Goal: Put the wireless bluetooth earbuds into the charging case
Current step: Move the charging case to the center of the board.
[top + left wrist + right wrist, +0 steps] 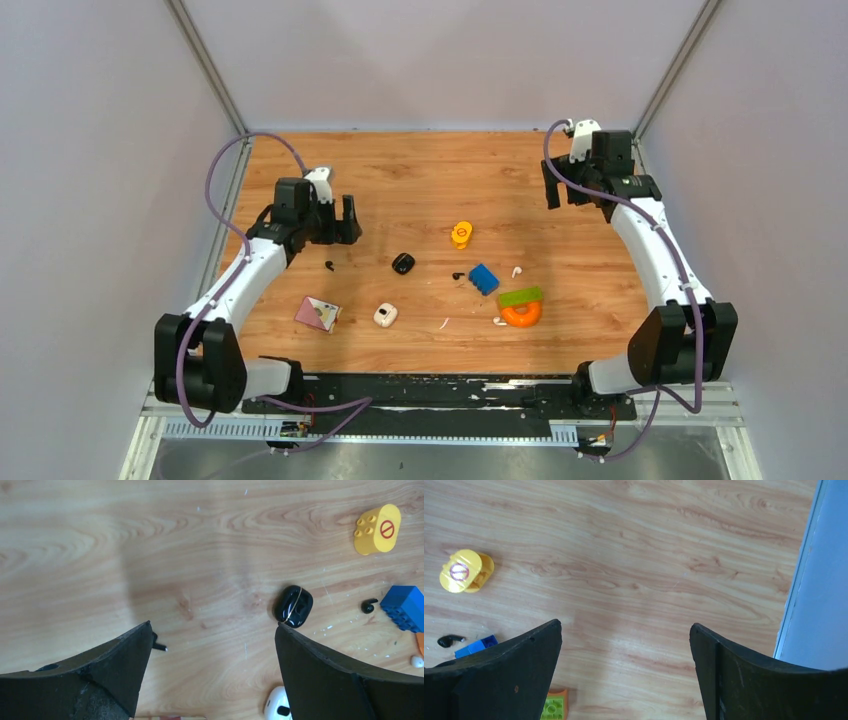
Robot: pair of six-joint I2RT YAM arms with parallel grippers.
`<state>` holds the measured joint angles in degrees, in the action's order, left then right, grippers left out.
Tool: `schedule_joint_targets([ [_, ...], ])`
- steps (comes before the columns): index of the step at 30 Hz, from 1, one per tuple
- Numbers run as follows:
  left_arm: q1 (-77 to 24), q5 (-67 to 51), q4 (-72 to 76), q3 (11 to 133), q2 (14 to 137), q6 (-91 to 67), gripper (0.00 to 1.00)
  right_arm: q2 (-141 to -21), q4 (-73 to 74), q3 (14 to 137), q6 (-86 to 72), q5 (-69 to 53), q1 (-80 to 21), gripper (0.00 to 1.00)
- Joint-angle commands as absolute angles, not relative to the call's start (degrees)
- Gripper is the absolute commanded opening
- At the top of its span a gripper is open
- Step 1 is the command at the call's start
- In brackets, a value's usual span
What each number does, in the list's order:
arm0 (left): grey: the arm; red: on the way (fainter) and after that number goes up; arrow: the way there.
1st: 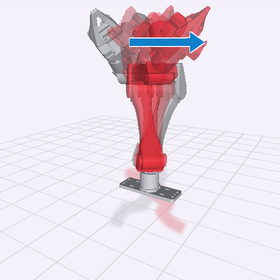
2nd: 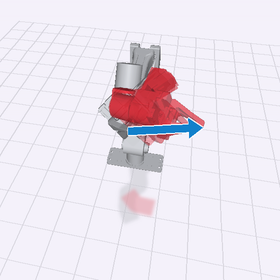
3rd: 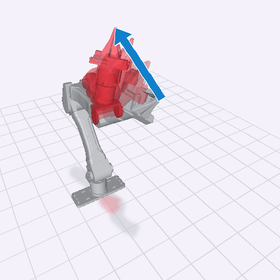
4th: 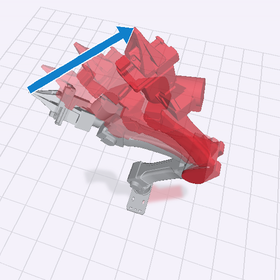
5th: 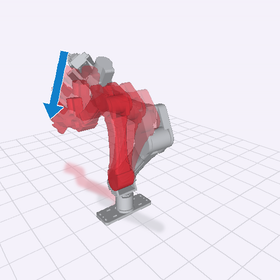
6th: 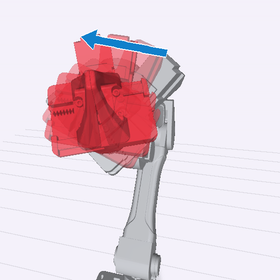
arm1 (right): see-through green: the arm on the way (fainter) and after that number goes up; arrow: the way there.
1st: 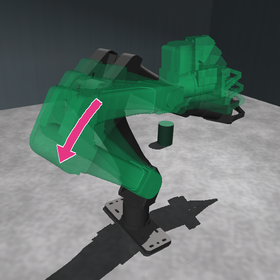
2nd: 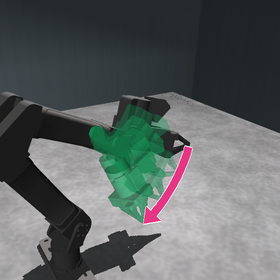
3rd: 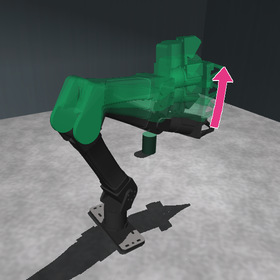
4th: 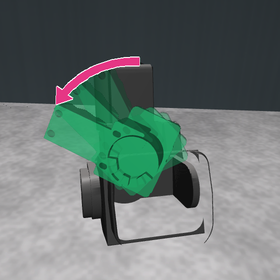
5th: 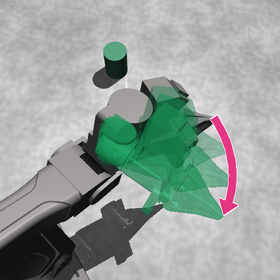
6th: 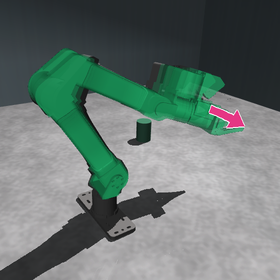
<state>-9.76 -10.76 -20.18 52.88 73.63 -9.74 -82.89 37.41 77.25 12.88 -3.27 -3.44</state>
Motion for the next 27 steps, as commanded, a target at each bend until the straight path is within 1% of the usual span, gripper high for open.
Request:
schedule_joint_targets([
  [1, -8.61, -15.72, -14.66, 49.55, 71.54, -19.04, 0.95, -79.85, 35.42, 72.78, 12.31, -1.66, -3.52, 0.99],
  [3, -8.61, -15.94, -16.14, 50.39, 72.23, -18.05, 0.93, -79.34, 35.93, 72.19, 14.59, -3.34, -3.56, 0.99],
  [6, -8.62, -20.33, -17.11, 51.83, 73.69, -14.63, 0.9, -79.35, 37.06, 71.5, 19.75, -9.57, -3.52, 0.99],
  [8, -9.12, -23.33, -15.58, 52.28, 74.63, -14.19, 0.83, -80.26, 38.34, 72.91, 20.9, -13.83, -3.52, 0.99],
  [10, -11.83, -22.06, -16.77, 54.22, 76.45, -11.51, 0.82, -80.95, 39.61, 75.14, 21.06, -19.07, -3.52, 0.99],
  [14, -18.72, -16.81, -20.78, 58.52, 82.71, -5.23, 0.84, -80.63, 39.51, 78.14, 20.98, -28.57, -3.52, 0.99],
  [20, -23.82, -15.64, -23.07, 62.77, 90.33, -1.7, 0.85, -79.69, 37.74, 77.74, 20.25, -27.93, -3.47, 0.99],
  [23, -26.13, -19.89, -26.81, 66.45, 96.82, 2.67, 0.85, -79.04, 37.22, 75.96, 20.0, -26.17, -3.52, 0.99],
  [24, -26.85, -20.5, -28.71, 67.79, 98.65, 4.45, 0.87, -78.71, 37.12, 75.41, 20.03, -26.3, -3.52, 0.99],
  [25, -27.6, -19.39, -30.34, 69.02, 100.23, 5.8, 0.87, -78.4, 37.16, 74.96, 20.08, -26.73, -3.52, 0.99],
  [27, -28.43, -16.68, -31.62, 70.22, 102.3, 6.95, 0.85, -77.87, 37.08, 74.36, 20.38, -27.67, -3.52, 0.99],
])
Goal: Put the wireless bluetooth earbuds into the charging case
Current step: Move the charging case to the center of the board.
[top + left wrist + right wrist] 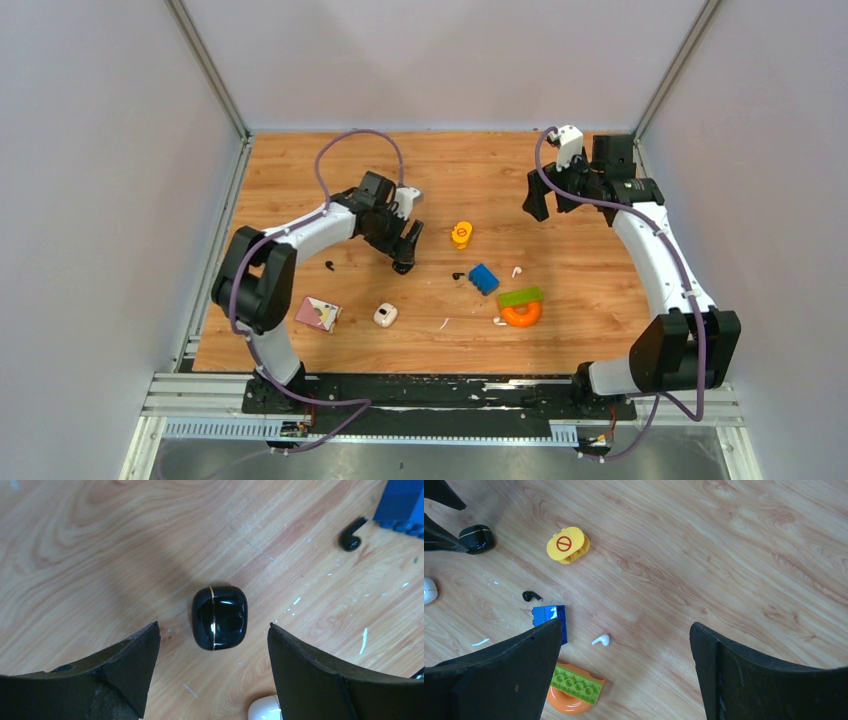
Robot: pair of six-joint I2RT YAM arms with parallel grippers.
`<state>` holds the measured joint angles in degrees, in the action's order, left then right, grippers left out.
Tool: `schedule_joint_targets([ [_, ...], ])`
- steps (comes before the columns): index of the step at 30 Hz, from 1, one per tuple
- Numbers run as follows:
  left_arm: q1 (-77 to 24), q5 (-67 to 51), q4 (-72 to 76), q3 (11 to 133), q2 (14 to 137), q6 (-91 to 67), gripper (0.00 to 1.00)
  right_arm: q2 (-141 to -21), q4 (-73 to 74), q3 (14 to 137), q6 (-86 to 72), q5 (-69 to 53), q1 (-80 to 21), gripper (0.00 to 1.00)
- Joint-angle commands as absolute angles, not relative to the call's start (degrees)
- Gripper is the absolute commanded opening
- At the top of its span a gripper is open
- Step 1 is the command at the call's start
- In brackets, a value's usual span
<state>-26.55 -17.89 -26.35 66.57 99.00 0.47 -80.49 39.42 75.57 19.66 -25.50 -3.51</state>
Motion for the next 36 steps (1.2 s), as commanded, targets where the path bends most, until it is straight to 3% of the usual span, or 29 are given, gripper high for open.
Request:
schedule_joint_targets([
  [1, -28.55, -15.89, -31.68, 70.43, 102.82, 7.06, 0.83, -77.61, 36.88, 74.15, 20.22, -27.76, -3.52, 0.99],
  [12, -32.26, -16.06, -35.16, 72.01, 107.13, 10.02, 0.65, -74.57, 37.24, 70.84, 20.8, -26.13, -3.51, 0.99],
  [22, -40.16, -13.87, -33.54, 70.78, 106.1, 16.46, 0.59, -73.3, 36.92, 68.32, 21.46, -26.29, -3.52, 0.99],
  [26, -44.6, -14.23, -32.85, 68.78, 104.77, 25.07, 0.59, -72.64, 36.57, 66.61, 23.81, -31.64, -3.52, 0.99],
  [31, -46.45, -12.58, -32.77, 67.32, 103.77, 28.97, 0.63, -72.53, 35.36, 64.34, 23.34, -37.45, -3.52, 0.99],
  [34, -45.85, -10.65, -32.64, 65.89, 98.55, 29.96, 0.79, -72.31, 36.06, 63.74, 24.79, -39.89, -3.52, 0.99],
  [36, -44.67, -12.47, -32.72, 64.89, 93.43, 30.93, 0.84, -71.2, 35.43, 62.86, 26.52, -41.93, -3.52, 0.98],
])
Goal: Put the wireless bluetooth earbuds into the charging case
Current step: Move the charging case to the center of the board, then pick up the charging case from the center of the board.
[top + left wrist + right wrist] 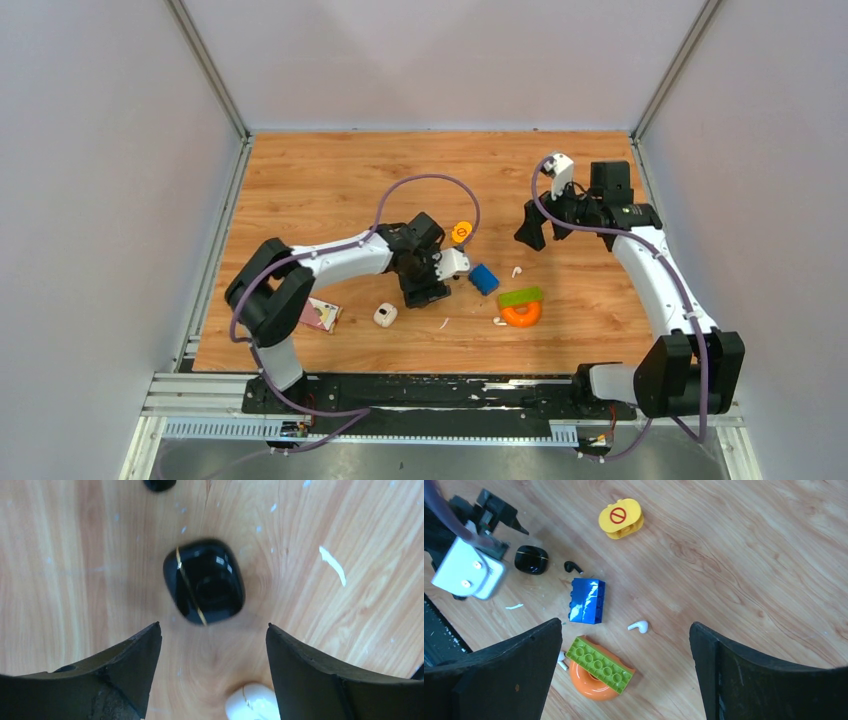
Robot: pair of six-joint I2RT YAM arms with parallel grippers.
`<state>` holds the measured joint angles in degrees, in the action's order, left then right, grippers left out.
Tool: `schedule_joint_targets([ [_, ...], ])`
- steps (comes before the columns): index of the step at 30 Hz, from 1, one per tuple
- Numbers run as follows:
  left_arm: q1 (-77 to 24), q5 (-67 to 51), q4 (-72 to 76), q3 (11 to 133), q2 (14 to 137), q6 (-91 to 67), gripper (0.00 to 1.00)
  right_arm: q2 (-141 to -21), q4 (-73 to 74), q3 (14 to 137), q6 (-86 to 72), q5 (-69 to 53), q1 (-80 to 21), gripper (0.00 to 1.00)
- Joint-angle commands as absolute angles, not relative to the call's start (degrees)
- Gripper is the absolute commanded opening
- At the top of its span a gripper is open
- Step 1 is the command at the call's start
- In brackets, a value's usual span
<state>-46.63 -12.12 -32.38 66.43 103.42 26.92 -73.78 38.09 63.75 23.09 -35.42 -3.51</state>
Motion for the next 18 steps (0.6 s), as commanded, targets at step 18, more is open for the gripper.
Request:
schedule_joint_targets([
  [18, -10.95, -26.68, -13.63, 53.45, 71.12, -26.21, 1.0, -89.16, 42.68, 71.71, 69.63, -37.11, -35.91, 0.7],
])
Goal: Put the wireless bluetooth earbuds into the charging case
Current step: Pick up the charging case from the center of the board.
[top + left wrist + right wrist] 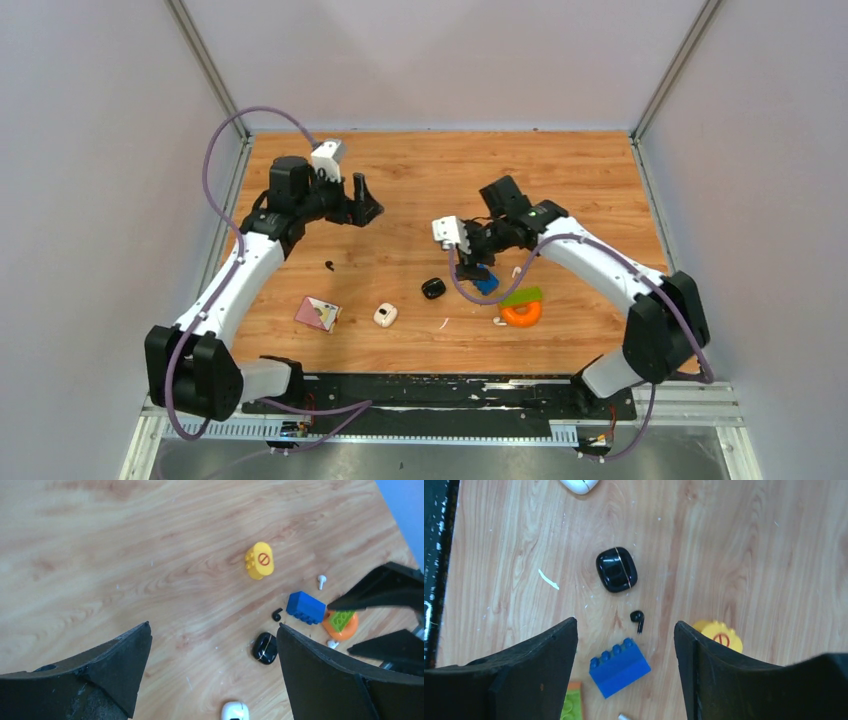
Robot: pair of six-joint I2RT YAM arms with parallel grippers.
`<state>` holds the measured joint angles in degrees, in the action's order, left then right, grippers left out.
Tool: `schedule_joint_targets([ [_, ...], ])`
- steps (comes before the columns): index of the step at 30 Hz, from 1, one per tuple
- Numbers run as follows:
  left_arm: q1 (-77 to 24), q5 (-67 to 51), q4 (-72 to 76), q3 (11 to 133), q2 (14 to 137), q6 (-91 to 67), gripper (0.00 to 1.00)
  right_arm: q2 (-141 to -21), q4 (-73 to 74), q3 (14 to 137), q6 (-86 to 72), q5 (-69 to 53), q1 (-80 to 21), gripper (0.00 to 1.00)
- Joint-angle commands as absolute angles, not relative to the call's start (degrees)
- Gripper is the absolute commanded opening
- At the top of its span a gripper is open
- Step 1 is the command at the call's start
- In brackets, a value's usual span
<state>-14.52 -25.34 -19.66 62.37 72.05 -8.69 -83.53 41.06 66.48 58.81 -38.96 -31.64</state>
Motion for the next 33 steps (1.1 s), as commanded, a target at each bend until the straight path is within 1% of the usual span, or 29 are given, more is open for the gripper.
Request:
schedule_joint_targets([
  [1, -9.21, -25.99, -12.73, 51.01, 70.08, -28.4, 1.0, -91.09, 43.09, 72.62, 70.79, -36.74, -37.41, 0.69],
  [4, -4.02, -24.71, -15.31, 50.14, 68.82, -28.99, 1.0, -95.84, 44.03, 74.91, 75.54, -36.4, -40.01, 0.7],
  [7, -3.32, -25.06, -13.84, 47.64, 64.99, -28.37, 1.0, -101.36, 45.75, 78.12, 78.08, -35.66, -40.27, 0.71],
  [12, -2.41, -27.98, -12.91, 46.56, 61.67, -27.22, 1.0, -109.24, 54.03, 83.69, 81.96, -31.8, -40.92, 0.71],
  [17, -1.32, -26.5, -13.61, 45.59, 62.58, -28.5, 1.0, -110.26, 52.18, 81.49, 82.43, -31.26, -41.65, 0.71],
  [21, -0.97, -30.92, -9.45, 44.83, 62.78, -29.37, 1.0, -110.23, 47.68, 79.19, 79.89, -29.32, -42.95, 0.71],
  [25, -0.73, -31.71, -7.36, 44.62, 63.01, -31.78, 1.0, -110.84, 46.23, 78.58, 78.2, -29.22, -43.32, 0.71],
  [33, -0.62, -36.26, -2.62, 43.99, 63.74, -35.08, 1.0, -111.77, 44.63, 78.17, 75.02, -29.2, -43.48, 0.67],
])
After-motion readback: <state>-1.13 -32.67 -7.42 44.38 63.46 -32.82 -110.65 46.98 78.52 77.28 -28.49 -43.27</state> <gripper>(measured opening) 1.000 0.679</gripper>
